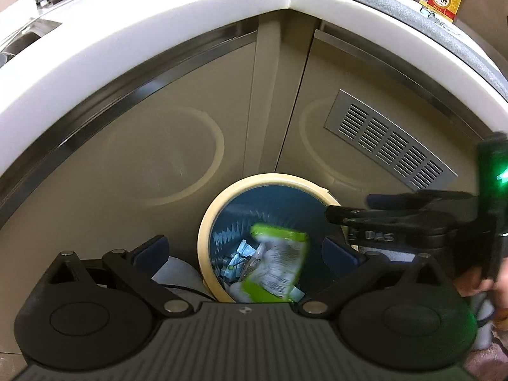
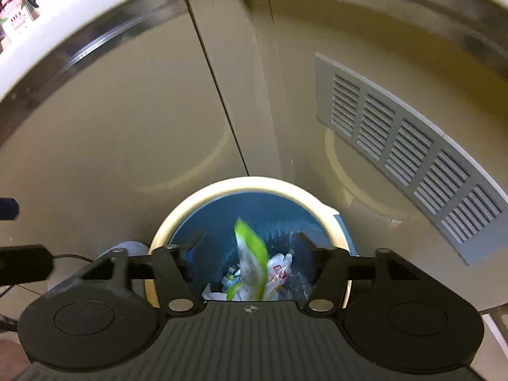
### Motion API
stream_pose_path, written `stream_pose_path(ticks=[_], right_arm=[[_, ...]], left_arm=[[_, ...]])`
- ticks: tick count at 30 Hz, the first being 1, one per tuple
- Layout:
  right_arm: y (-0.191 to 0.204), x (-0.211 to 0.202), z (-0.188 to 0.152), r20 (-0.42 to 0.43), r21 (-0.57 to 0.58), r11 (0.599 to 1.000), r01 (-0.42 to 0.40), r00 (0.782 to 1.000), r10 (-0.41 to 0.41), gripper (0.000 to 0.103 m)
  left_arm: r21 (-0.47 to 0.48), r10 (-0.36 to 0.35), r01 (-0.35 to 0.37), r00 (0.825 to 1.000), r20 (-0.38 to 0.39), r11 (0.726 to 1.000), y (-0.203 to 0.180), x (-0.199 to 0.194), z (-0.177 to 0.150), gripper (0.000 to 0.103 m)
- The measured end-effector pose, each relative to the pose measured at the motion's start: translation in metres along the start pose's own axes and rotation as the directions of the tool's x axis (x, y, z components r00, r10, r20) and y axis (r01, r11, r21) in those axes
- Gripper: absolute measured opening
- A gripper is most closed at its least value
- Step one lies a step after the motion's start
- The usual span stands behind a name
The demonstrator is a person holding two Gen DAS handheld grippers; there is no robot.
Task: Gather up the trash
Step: 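Open both tools to drop the bag and wrap into the bin, then raise both open tools back up to the grey mat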
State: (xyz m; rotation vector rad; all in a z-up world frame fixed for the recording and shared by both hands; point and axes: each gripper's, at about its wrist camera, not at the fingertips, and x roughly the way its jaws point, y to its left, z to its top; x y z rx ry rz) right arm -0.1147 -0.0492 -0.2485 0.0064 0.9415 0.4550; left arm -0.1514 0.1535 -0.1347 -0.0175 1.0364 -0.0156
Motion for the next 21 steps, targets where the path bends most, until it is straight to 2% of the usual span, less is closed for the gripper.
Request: stream_pose_path(ticks=[3, 6, 13, 21], right_arm=[[0.001, -0.027, 0.006, 0.04, 0.015, 1.0, -0.018, 0.999, 0.018, 0.08], [-0.002, -0.056, 0.007, 0.088, 0.022, 0.999, -0.033, 0.996, 0.031, 0.086], [-0.002, -0.105, -0.005, 0.185, 0.004, 1.0, 0.017, 0.983, -0.017, 0.091], [-0.005, -0.117, -0.012, 0.183, 0.013, 0.999, 0.04, 0.982, -0.042, 0.091]], left_arm=[[0.003, 0.003, -0.003, 1.0, 0.016, 1.0, -0.002, -0.004, 0.0, 0.103], [0.008, 0.0, 0.0, 1.0, 0.027, 1.0, -0.005, -0.008, 0.0, 0.103], [0.053, -0.002, 0.0, 0.999, 0.037, 0.999, -0.015, -0.017, 0.0, 0.103], [0.08, -0.002, -0.001, 0.999, 0.036, 0.997, -0.021, -0.02, -0.001, 0.103]])
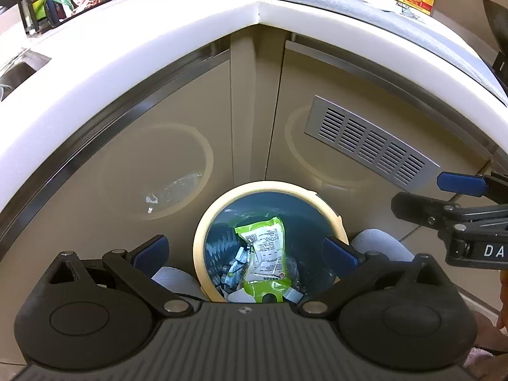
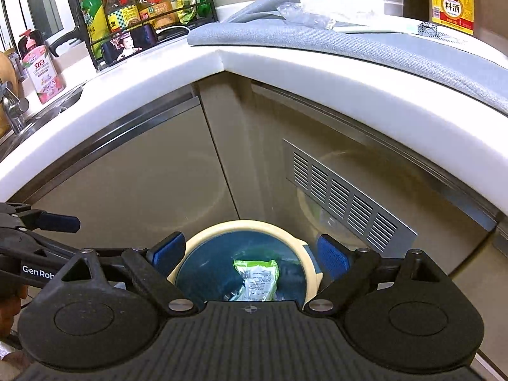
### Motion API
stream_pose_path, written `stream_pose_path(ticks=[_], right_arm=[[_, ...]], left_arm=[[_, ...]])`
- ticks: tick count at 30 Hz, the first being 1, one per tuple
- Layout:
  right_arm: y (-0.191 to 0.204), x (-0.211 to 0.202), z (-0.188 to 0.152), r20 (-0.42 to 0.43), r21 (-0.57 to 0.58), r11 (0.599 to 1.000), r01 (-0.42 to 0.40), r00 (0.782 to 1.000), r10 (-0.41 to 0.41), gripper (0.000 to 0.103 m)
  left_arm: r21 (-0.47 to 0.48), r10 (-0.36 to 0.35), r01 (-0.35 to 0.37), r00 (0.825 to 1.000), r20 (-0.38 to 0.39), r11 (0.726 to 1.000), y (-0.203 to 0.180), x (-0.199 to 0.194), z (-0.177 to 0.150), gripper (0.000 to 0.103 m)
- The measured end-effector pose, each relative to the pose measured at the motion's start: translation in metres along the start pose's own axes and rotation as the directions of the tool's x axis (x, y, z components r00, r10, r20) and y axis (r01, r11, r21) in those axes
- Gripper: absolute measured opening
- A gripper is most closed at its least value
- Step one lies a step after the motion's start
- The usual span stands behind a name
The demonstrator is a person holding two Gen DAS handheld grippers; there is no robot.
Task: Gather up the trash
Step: 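Raise both open tools back up to the grey mat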
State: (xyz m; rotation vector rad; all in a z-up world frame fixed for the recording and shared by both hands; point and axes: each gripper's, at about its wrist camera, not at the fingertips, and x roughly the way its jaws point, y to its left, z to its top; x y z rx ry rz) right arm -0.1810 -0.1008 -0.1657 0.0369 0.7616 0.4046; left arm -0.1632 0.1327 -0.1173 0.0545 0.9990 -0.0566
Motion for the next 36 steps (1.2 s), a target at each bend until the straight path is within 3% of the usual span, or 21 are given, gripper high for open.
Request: stream_pose_path(ticks=[24, 36], right_arm=[[0.0, 0.003, -0.002, 0.01, -0.036, 0.999, -0.008, 1.0, 0.008, 0.093], [-0.001, -0.015, 0.012, 0.144, -0.041, 0.999, 0.029, 0.989, -0.023, 0.097]], left_arm=[[0.017, 0.015, -0.016, 1.0, 0.011, 1.0, -0.002, -0.007, 0.0, 0.103], [0.002, 0.026, -0.026, 0.998, 0.064, 1.0, 0.007, -0.027, 0.01, 0.103]])
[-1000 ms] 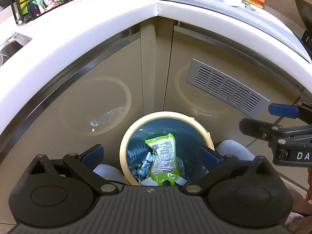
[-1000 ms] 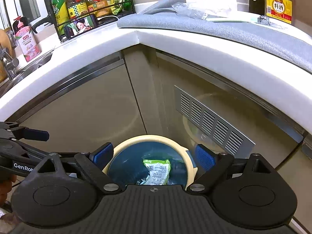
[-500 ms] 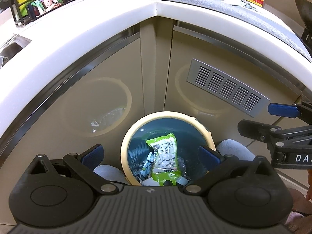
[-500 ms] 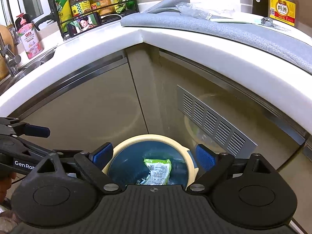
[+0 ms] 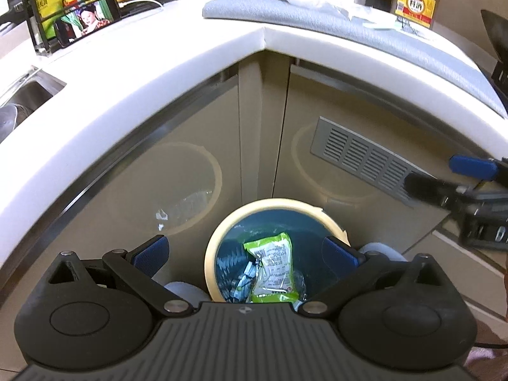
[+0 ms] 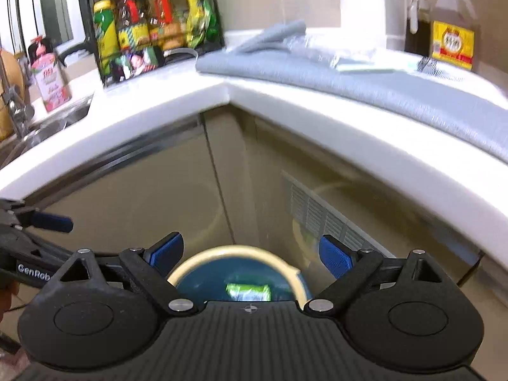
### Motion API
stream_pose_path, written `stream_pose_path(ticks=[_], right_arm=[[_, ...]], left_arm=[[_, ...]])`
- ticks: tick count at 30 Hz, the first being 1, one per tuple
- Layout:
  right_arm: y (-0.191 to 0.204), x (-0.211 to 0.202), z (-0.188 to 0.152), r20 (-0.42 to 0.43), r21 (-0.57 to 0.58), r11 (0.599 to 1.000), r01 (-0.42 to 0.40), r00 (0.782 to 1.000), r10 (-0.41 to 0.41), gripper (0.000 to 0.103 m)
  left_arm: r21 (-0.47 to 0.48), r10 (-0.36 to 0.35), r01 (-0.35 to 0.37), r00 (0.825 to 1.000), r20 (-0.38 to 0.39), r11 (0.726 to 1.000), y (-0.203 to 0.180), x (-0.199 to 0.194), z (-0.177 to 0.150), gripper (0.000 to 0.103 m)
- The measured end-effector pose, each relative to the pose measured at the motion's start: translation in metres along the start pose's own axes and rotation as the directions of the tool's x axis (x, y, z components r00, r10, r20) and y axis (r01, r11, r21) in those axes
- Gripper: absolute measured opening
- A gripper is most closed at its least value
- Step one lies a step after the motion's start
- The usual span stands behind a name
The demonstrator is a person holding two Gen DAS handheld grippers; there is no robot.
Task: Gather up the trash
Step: 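Raise both open tools back up to the grey mat, then grasp the clear plastic bag with the left tool while the right tool grasps the white toothbrush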
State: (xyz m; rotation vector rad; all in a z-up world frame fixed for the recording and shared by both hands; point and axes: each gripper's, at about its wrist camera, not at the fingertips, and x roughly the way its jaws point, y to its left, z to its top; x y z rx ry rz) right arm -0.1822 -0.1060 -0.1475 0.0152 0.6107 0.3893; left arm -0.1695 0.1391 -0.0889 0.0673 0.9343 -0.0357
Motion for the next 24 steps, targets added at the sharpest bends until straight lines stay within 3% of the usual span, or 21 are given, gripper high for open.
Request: stream_pose_path(ticks=[14, 19, 24], right_arm=[[-0.036, -0.019, 0.065, 0.171, 0.068, 0.996, 0.053, 0.983, -0.064, 0.103], [-0.058, -0.008, 0.09, 0.156, 0.119, 0.988, 0.099, 0.981, -0.118, 0.103], [-0.087, 0.012, 0.111, 0.114, 0.246, 0.96, 0.131, 0.98, -0.163, 0.103]], left_arm=[[-0.027, 0.015, -0.014, 0.998, 0.064, 1.0, 0.013, -0.017, 0.027, 0.103], [-0.018, 0.028, -0.026, 0.995, 0.097, 0.999, 0.016, -0.024, 0.037, 0.103], [-0.02, 0.03, -0.028, 0.991, 0.127, 0.999, 0.019, -0.029, 0.051, 0.103]])
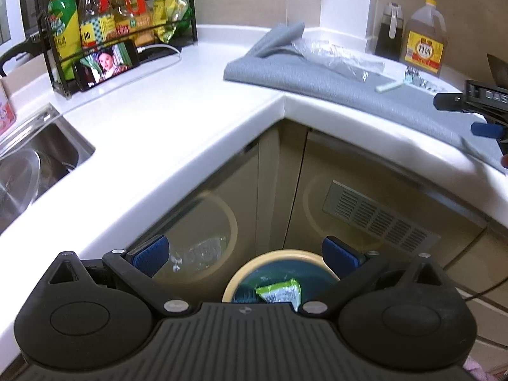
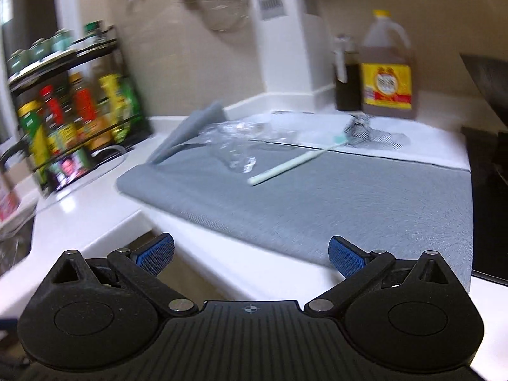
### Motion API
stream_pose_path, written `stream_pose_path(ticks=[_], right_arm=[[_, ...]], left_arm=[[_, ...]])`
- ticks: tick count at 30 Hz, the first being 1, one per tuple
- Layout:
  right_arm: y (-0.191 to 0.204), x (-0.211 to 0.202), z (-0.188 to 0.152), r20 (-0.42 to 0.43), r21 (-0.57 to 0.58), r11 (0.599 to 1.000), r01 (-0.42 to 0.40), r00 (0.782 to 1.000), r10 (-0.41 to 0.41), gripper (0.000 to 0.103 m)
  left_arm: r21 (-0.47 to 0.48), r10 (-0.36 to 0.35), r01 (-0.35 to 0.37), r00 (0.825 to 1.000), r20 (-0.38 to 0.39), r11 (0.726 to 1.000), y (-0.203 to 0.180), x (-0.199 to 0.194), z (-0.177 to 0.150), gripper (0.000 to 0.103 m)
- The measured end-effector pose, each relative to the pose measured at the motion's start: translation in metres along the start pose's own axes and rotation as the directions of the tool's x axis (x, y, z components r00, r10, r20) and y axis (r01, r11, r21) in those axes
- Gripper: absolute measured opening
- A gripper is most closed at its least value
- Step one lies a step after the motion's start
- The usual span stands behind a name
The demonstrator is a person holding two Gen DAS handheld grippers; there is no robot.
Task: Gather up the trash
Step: 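Grasp the clear plastic bag with the left tool while the right tool grasps the white toothbrush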
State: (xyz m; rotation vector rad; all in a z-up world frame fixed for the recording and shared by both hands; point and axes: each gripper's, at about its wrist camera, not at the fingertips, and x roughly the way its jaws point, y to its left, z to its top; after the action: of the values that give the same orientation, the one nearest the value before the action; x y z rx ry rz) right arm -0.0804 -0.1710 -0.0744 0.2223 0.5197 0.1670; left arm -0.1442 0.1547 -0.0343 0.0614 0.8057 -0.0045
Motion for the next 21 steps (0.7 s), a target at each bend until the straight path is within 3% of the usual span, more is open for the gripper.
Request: stream_pose_path(ticks=[13, 17, 21], right_arm=[[-0.04, 0.099, 0.059, -0.128, 0.259, 0.951, 0.17, 0.982, -0.141, 0.103], [-0.037, 0.137, 0.077, -0.151, 0.221, 0.949, 0.226, 0.969, -0.196, 0.103], [-0.023, 0.172, 0.085, -0.138, 0.075, 0.953, 0.293, 0.95, -0.281, 0.103]], left_arm=[[0.0, 0.0, 0.0, 1.0, 0.012, 1.0, 0.006, 0.004, 0.015, 0.103], [0.001, 0.007, -0.007, 1.0, 0.007, 1.0, 0.008, 0.007, 0.017, 0.103], [0.002, 0.017, -0.017, 1.0, 0.004, 1.0, 0.01, 0.007, 0.021, 0.103]])
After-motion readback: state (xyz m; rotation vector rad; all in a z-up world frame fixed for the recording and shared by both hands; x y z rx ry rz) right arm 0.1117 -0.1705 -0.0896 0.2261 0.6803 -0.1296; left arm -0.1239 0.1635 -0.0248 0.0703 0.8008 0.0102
